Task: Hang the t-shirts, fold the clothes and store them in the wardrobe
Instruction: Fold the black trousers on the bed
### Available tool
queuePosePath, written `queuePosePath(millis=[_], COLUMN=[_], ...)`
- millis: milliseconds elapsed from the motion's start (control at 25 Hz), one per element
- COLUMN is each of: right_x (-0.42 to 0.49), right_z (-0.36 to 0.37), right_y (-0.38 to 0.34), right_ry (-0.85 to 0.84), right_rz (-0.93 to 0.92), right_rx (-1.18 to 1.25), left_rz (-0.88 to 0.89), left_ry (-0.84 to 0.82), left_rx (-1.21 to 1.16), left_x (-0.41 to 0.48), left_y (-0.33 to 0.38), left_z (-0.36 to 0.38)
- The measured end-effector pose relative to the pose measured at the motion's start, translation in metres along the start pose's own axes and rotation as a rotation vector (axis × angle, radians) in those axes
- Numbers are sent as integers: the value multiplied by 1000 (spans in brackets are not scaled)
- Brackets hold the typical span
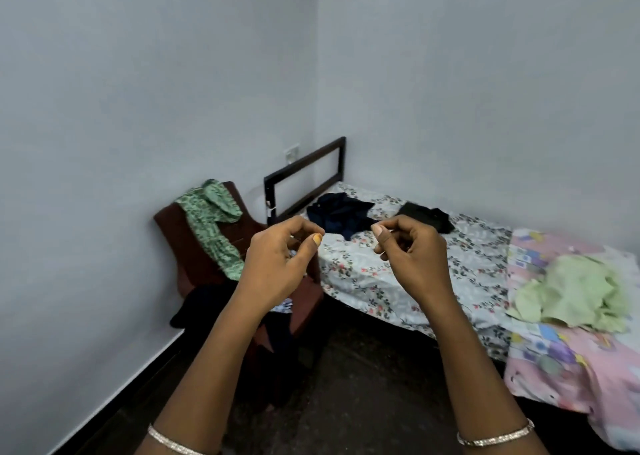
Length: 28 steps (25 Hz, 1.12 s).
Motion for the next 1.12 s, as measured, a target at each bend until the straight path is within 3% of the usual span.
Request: queuePosePath(millis=[360, 680, 1120], right_x=[49, 163, 330], right_z=[-69, -142, -187], right_y=[135, 251, 410], right_ry=[150, 218, 186], right_rz=[229, 291, 379], right_rx=[-89, -115, -125], left_rz=[58, 50, -23], left_ry=[-233, -360, -387], left_rx=[-158, -204, -291], left_x=[146, 307, 505], left_y=[-50, -82, -169], left_z=[134, 242, 348])
Point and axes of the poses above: each hand's wrist, its own x-axis towards the middle knuckle, its own z-axis out of the palm, y = z × x, the point moved 10 cm from there along x, towards the middle knuckle, and after that the axes turned 14 degrees about -y, right-handed, at the moved point
